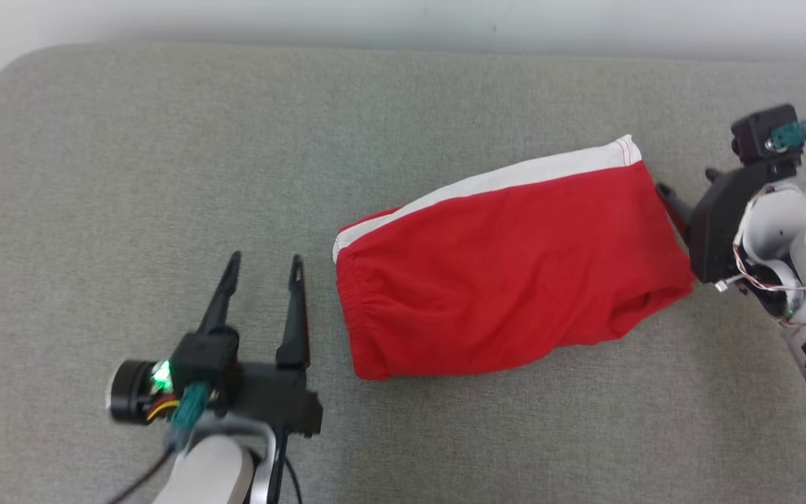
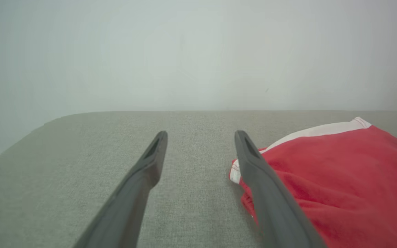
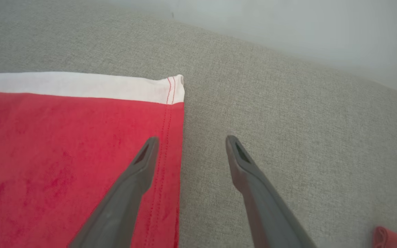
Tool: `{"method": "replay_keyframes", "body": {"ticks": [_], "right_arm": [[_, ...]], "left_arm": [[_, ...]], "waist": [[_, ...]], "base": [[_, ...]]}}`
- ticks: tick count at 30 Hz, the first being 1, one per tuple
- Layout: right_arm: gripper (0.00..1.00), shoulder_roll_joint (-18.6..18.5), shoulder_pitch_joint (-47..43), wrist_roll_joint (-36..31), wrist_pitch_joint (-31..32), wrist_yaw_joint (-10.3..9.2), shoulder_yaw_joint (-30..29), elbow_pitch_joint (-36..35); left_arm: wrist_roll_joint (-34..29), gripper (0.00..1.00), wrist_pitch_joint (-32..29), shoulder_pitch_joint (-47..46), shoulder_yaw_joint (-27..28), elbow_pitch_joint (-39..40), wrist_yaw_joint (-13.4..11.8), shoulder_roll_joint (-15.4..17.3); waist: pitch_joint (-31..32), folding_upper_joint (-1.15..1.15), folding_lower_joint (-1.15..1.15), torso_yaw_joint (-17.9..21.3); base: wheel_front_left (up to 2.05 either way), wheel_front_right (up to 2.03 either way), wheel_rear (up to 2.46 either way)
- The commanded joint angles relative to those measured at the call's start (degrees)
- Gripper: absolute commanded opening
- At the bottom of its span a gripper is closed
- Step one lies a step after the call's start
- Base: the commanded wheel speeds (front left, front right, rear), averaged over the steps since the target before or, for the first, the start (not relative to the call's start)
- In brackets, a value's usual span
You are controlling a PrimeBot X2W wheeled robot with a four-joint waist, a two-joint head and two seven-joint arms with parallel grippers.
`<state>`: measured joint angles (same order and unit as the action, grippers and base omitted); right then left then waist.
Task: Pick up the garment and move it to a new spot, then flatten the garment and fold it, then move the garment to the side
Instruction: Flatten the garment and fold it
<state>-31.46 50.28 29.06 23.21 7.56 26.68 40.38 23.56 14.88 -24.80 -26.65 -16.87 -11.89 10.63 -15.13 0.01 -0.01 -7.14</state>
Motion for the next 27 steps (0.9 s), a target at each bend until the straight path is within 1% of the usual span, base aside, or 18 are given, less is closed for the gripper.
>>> {"method": "replay_keyframes", "body": {"ticks": [1,2,4,7,8,13,19,21,27], "right_arm": [[1.0,-0.46,-1.26,1.1,0.98,-0.14,-0.74,-0.73],[1.0,-0.71,-1.89,1.4,1.37,-0.14,-1.17,-0.85],[1.0,-0.82,-2.99,1.88,2.02,-0.14,-2.24,-0.89],[1.0,-0.72,-3.78,1.58,2.4,-0.15,-3.79,-0.63],[1.0,-0.72,-3.78,1.58,2.4,-0.15,-3.79,-0.63],[1.0,-0.12,-5.03,0.54,3.68,-0.14,-6.98,0.73],[1.0,1.38,-5.88,-0.76,7.29,-0.14,-9.77,2.11],[1.0,2.38,-6.51,-1.08,8.84,-0.14,-10.04,2.3],[1.0,4.8,-9.55,-1.49,16.68,0.05,-9.01,1.96]], "left_arm": [[-2.84,1.0,0.33,3.15,1.36,3.59,-1.3,0.49],[-3.73,1.0,0.28,4.99,2.19,5.2,-1.75,0.28],[-5.42,1.0,0.26,8.45,3.84,7.99,-1.77,0.01],[-6.48,1.0,0.27,12.47,6.66,10.93,-0.77,-1.08],[-6.48,1.0,0.27,12.47,6.66,10.93,-0.77,-1.08],[-8.08,1.0,0.28,17.53,10.23,12.49,1.83,-2.94],[-9.83,1.0,0.29,19.1,12.94,12.15,4.87,-4.93],[-10.34,1.0,0.29,18.87,13.72,11.9,5.45,-5.53],[-11.47,1.0,0.3,18.71,15.34,11.25,7.18,-6.74]], "waist": [[1.2,-0.01,0.01,-0.73],[1.34,-0.01,0.01,-0.94],[1.39,-0.01,0.01,-1.28],[1.1,-0.01,0.01,-1.89],[1.1,-0.01,0.01,-1.89],[-0.11,-0.01,0.01,-3.14],[-1.88,-0.01,0.01,-4.41],[-2.19,-0.01,0.01,-4.63],[-2.08,-0.01,0.01,-4.68]], "base": [[0.0,0.0,0.0],[0.0,0.0,0.0],[0.0,0.0,0.0],[0.0,0.0,0.0],[0.0,0.0,0.0],[0.0,0.0,0.0],[0.0,0.0,0.0],[0.0,0.0,0.0],[0.0,0.0,0.0]]}}
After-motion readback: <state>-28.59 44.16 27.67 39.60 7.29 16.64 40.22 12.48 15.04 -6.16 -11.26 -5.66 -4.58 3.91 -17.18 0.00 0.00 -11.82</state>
